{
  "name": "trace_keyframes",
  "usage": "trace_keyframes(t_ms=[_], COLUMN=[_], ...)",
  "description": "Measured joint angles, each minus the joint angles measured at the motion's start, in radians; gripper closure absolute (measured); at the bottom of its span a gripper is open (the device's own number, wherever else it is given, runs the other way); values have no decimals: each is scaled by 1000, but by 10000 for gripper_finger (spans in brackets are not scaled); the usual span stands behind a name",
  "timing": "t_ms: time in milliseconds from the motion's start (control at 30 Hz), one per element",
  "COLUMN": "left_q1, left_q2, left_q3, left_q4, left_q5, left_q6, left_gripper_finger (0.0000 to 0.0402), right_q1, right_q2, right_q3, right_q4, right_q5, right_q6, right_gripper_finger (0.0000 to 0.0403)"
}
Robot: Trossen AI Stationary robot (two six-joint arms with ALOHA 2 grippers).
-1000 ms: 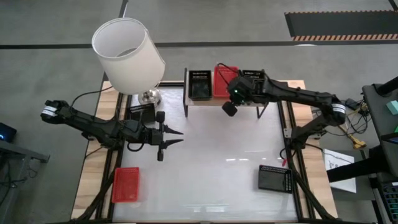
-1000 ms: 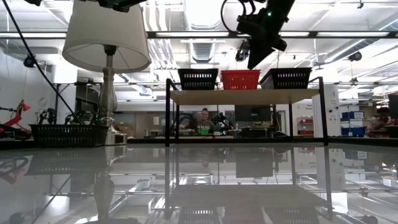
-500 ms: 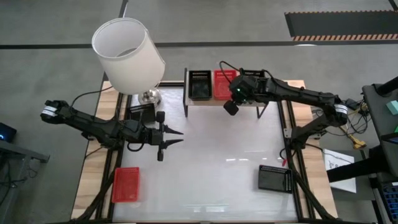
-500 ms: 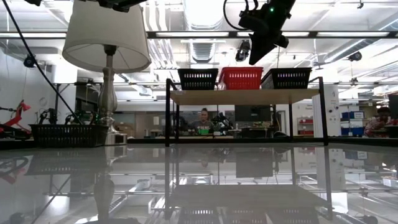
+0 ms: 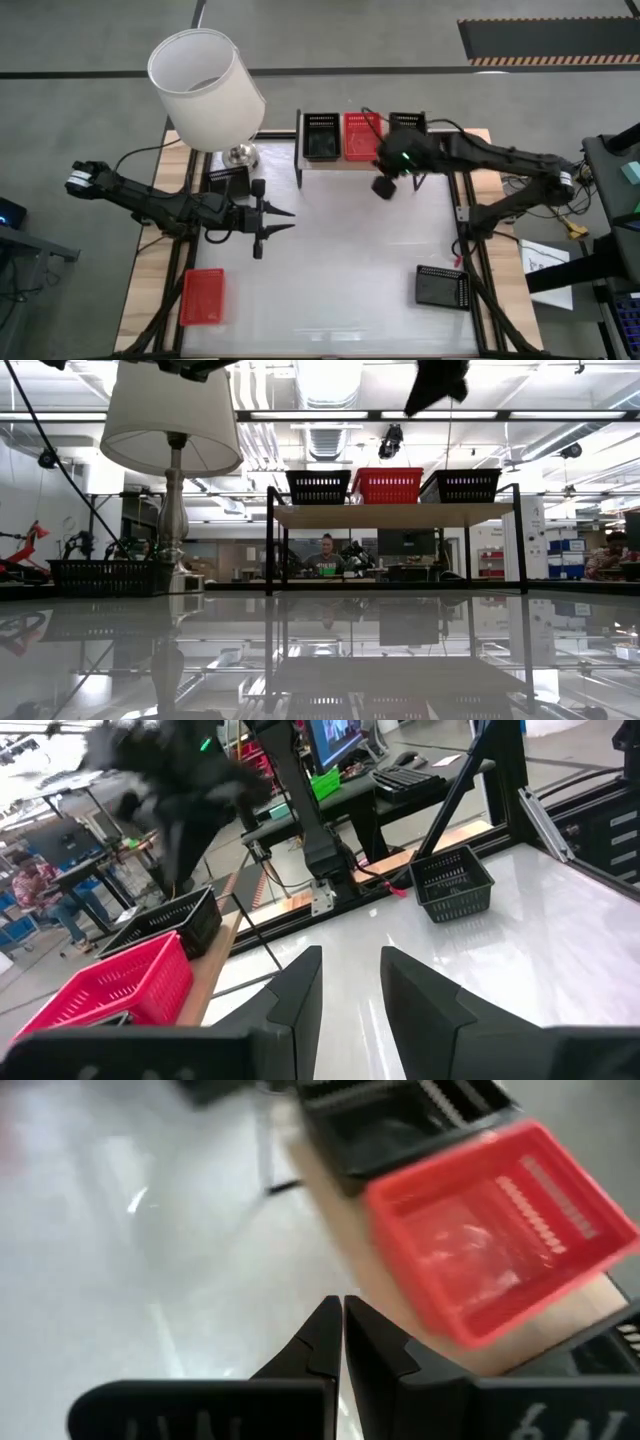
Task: Stack baskets on shelf by color
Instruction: Stack the black bin on top of the other black bin on the shelf
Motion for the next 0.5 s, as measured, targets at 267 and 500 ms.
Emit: trace_keyframes(t_ms=[267,500], left_q1=[0,0], left_q2=[0,14], left_q3=[0,0], left_q4=[-2,-16], left_q5=[0,-54], left_q6=[-67,-195], left_gripper_finger=[313,313], right_q1=[273,364], right_q2=[-192,-332], right_q3=[-256,-541], right_q4=[222,558], right_q5=[77,78], right_q6=[-35,-166], right_gripper_finger=[394,394])
